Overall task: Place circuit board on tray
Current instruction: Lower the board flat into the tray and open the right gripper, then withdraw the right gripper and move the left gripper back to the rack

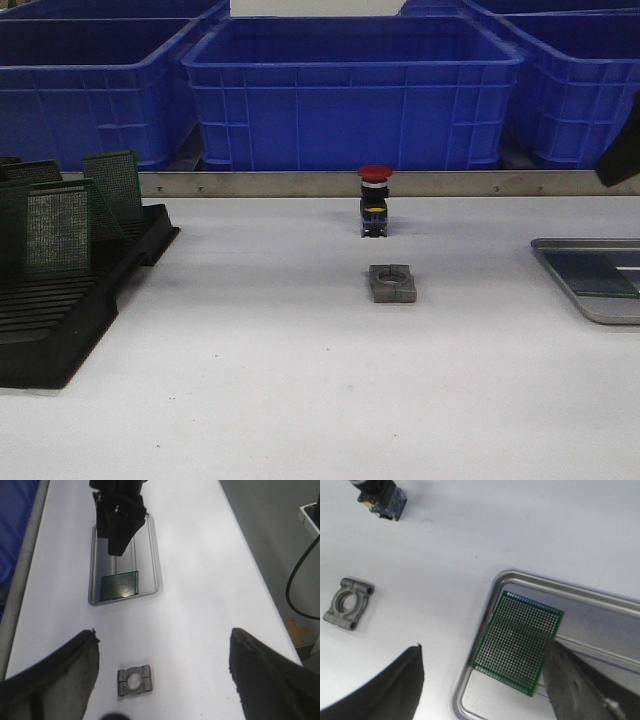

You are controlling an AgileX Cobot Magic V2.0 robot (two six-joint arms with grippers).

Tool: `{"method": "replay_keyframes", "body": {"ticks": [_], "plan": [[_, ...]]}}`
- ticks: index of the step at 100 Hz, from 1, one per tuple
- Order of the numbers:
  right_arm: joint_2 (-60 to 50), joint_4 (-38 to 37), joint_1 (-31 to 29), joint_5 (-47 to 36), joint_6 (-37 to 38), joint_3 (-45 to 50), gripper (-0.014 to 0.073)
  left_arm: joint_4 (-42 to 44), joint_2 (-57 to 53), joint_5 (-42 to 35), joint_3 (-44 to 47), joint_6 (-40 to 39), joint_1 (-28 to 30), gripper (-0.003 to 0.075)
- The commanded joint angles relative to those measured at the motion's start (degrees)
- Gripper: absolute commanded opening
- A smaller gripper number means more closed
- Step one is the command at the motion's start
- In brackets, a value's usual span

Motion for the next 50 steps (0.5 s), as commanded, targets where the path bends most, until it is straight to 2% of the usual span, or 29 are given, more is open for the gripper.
{"method": "replay_keyframes", "body": {"ticks": [1, 8, 18, 29, 39, 50], "plan": [[-6.18, 0.77, -0.43, 0.63, -0.11, -0.72, 0.0526, -4.2, -4.04, 0.19, -1.73, -0.57, 1.5, 0.0515], [-9.39, 0.63, -0.43, 1.27, -0.11, -0.67, 0.0526, -4.36, -5.21, 0.19, -1.73, -0.67, 2.75, 0.0514], [-14.41, 0.63, -0.15, 2.02, -0.17, -0.67, 0.0526, -4.36, -6.91, 0.3, -1.73, -5.07, 4.34, 0.0514], [-19.86, 0.63, -0.15, 2.63, -0.17, -0.67, 0.0526, -1.87, -8.29, 0.3, -1.73, -5.08, 5.33, 0.0514], [-24.1, 0.63, -0.15, 3.8, -0.17, -0.67, 0.0526, 3.91, -9.16, 0.3, -1.73, -5.08, 5.33, 0.0514], [-28.35, 0.7, -0.15, 5.14, -0.12, 0.06, 0.0526, 14.26, -9.56, 1.6, -1.73, -5.18, 5.33, 0.0514]]}}
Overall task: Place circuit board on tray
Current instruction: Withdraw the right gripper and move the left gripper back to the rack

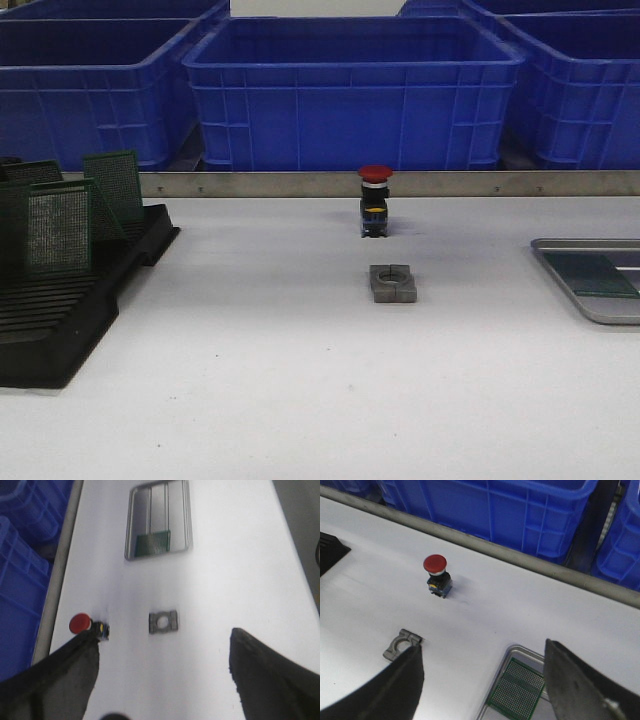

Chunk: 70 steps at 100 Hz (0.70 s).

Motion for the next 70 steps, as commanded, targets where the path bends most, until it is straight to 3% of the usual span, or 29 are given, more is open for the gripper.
{"method": "replay_keyframes", "body": {"ticks": [1, 9, 39, 70], "plan": [[-4.79, 1.8, -0.03, 0.39, -0.24, -0.67, 0.0526, 5.28, -2.69, 1.27, -1.73, -0.9, 0.08, 0.0514], [-6.85, 1.8, -0.03, 0.32, -0.24, 0.68, 0.0526, 12.56, -2.69, 2.84, -1.6, -1.51, 0.08, 0.0513], [-7.7, 1.8, -0.03, -0.58, -0.28, 1.79, 0.0526, 38.48, -2.47, 2.84, -0.74, -16.93, 0.08, 0.0512], [-7.7, 1.8, -0.03, -1.56, -0.28, 1.79, 0.0526, 41.22, -2.37, 2.55, 5.83, -18.87, 0.08, 0.0511]]}}
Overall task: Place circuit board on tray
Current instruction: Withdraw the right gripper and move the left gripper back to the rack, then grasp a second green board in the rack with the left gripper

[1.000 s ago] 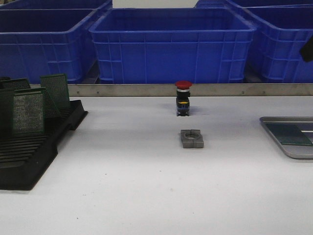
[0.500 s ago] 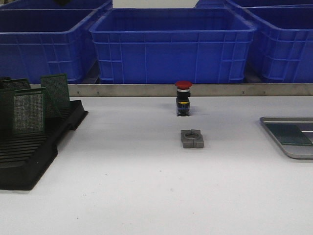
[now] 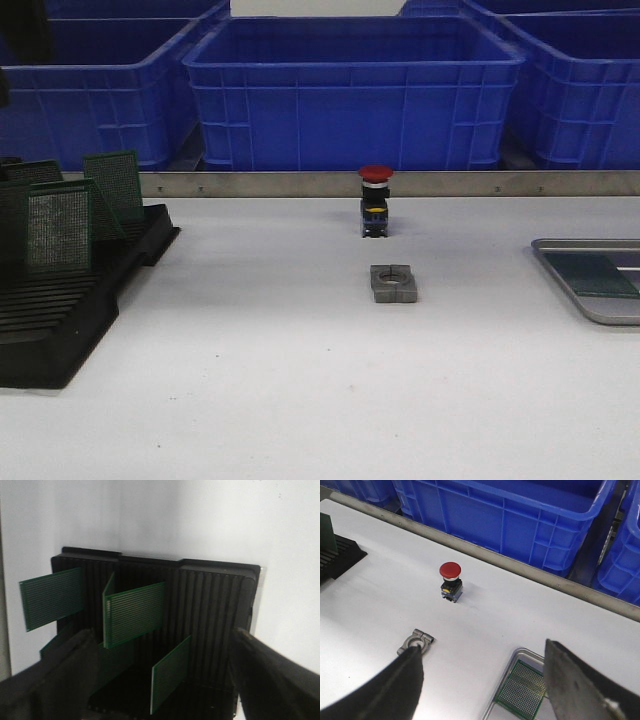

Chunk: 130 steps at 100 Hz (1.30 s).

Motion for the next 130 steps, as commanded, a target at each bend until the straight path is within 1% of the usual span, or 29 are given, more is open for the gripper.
{"method": "replay_keyframes", "body": {"ticks": [1, 7, 22, 36, 54, 72, 82, 97, 111, 130], "plan": [[-1.11, 2.07, -0.03, -2.62, -0.28, -1.33, 0.0526, -0.36, -2.14, 1.48, 0.45, -0.59, 0.21, 0.051], [-1.11, 2.07, -0.03, -2.76, -0.28, -1.33, 0.0526, -0.49, -2.24, 1.03, 1.59, -0.3, 1.04, 0.0497], [-1.11, 2.18, -0.03, -3.24, -0.34, -1.33, 0.0526, -0.92, -2.24, -3.04, 4.32, -0.06, 4.53, 0.0429], [-1.11, 2.18, -0.03, -3.25, -0.34, -1.33, 0.0526, -2.54, -2.24, -7.21, 6.8, 1.54, 7.4, 0.0398], [-1.11, 2.18, -0.03, -3.19, -0.34, -1.33, 0.0526, -7.35, -2.13, -10.52, 8.82, 5.81, 11.13, 0.0398], [-1.11, 2.18, -0.03, -3.19, -0.34, -1.33, 0.0526, -7.77, -1.92, -13.41, 11.36, 6.21, 14.35, 0.0398], [-1.11, 2.18, -0.03, -3.19, -0.34, -1.33, 0.0526, -8.57, -0.73, -13.93, 11.63, 8.54, 15.39, 0.0398], [-1.11, 2.18, -0.03, -3.09, -0.34, -1.33, 0.0526, -10.11, 2.66, -16.48, 11.63, 8.79, 15.49, 0.0401], [-1.11, 2.18, -0.03, -2.99, -0.34, -1.33, 0.0526, -11.01, 5.45, -17.9, 11.63, 8.79, 15.49, 0.0432], [-1.11, 2.18, -0.03, -2.83, -0.34, -1.33, 0.0526, -10.87, 8.7, -18.24, 11.63, 8.79, 15.49, 0.0435]]}}
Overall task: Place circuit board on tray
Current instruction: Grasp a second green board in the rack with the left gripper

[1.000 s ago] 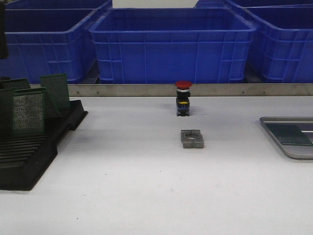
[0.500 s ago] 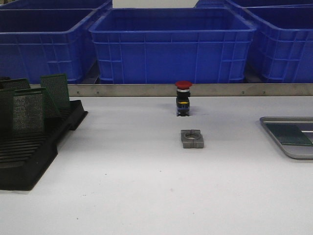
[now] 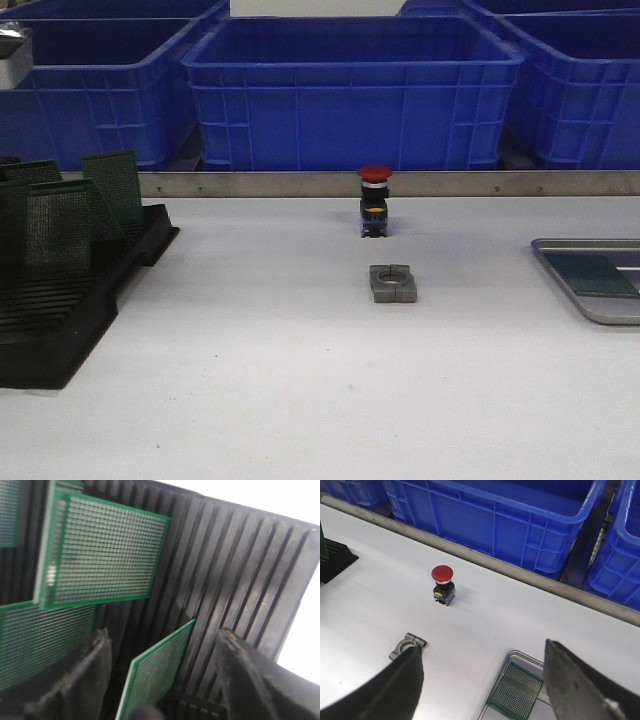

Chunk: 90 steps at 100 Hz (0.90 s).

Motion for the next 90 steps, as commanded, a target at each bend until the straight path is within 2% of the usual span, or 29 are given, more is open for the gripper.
{"method": "replay_keyframes", "body": {"ticks": [1, 31, 40, 54, 76, 90], "plan": [[-1.11, 2.18, -0.03, -1.55, -0.23, -1.33, 0.0526, -1.37, -1.01, -1.3, -1.33, 0.03, 0.13, 0.0435], [-1.11, 2.18, -0.03, -1.12, -0.23, -1.33, 0.0526, -0.44, 1.18, -0.62, -1.33, 0.03, 0.81, 0.0415], [-1.11, 2.18, -0.03, -1.06, -0.23, -1.33, 0.0526, -0.05, 1.18, 0.32, -1.33, 0.03, 1.19, 0.0384], [-1.11, 2.18, -0.03, -1.01, -0.23, -1.33, 0.0526, 0.08, 1.18, 0.56, -1.33, 0.03, 1.45, 0.0259], [-1.11, 2.18, -0.03, -0.75, -0.23, -1.33, 0.0526, 0.21, 1.18, 1.29, -1.33, 0.03, 1.45, -0.0006], [-1.11, 2.18, -0.03, -0.63, -0.23, -1.33, 0.0526, 2.0, 1.18, 5.92, -3.47, 0.03, 1.45, -0.002]]}}
